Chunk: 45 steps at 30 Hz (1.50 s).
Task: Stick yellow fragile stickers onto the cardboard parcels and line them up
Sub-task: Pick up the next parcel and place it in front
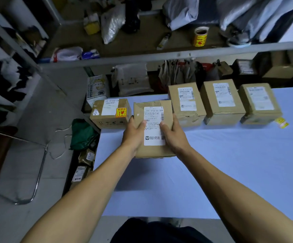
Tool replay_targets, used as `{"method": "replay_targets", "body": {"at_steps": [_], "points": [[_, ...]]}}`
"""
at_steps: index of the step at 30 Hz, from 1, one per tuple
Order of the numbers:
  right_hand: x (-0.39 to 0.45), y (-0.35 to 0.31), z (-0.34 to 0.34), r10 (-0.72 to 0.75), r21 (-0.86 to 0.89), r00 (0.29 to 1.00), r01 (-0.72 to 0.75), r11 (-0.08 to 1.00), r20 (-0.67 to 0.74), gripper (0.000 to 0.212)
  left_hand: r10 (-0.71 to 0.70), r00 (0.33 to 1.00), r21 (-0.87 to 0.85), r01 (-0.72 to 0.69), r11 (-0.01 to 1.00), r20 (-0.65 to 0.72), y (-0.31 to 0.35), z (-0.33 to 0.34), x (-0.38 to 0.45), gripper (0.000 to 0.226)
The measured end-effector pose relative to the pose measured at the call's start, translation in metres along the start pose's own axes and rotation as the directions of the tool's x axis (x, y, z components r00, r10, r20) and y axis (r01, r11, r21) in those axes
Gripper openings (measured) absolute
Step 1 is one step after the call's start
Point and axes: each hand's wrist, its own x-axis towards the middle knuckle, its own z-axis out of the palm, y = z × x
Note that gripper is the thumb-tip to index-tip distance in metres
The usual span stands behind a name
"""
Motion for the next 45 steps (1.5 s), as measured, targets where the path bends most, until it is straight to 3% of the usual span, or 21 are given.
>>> {"method": "replay_targets", "body": {"at_steps": [4,12,16,22,28,35,45], "points": [[-0.029,0.007,-0.016,-0.022,-0.001,0.999,0.022,1.0,-0.03,0.056,0.017,0.999,0.025,-0.018,1.0,0.03,-0.007,0.01,-0.026,0.042],[-0.093,0.028,-0.042,0.029,0.018,0.981,-0.026,0.999,-0.191,0.047,0.091,0.977,0.089,-0.11,0.99,0.191,-0.016,0.033,-0.068,0.035],[-0.12,0.048,-0.062,0.115,0.012,0.947,-0.116,0.993,-0.298,0.082,0.099,0.95,0.095,-0.133,0.987,0.297,-0.023,0.058,-0.089,0.037],[-0.151,0.081,-0.105,0.175,0.059,0.901,-0.165,0.985,-0.397,0.088,0.103,0.904,0.152,-0.18,0.972,0.415,-0.025,0.106,-0.124,0.034],[-0.167,0.112,-0.16,0.2,0.092,0.877,-0.178,0.98,-0.437,0.089,0.1,0.883,0.189,-0.207,0.96,0.458,-0.022,0.165,-0.151,0.025],[-0.181,0.151,-0.268,0.207,0.091,0.878,-0.186,0.978,-0.432,0.089,0.091,0.878,0.185,-0.2,0.962,0.47,-0.014,0.272,-0.195,0.015],[-0.18,0.189,-0.384,0.215,0.037,0.91,-0.216,0.976,-0.354,0.087,-0.004,0.9,0.17,-0.078,0.982,0.436,-0.005,0.38,-0.233,0.024]]}}
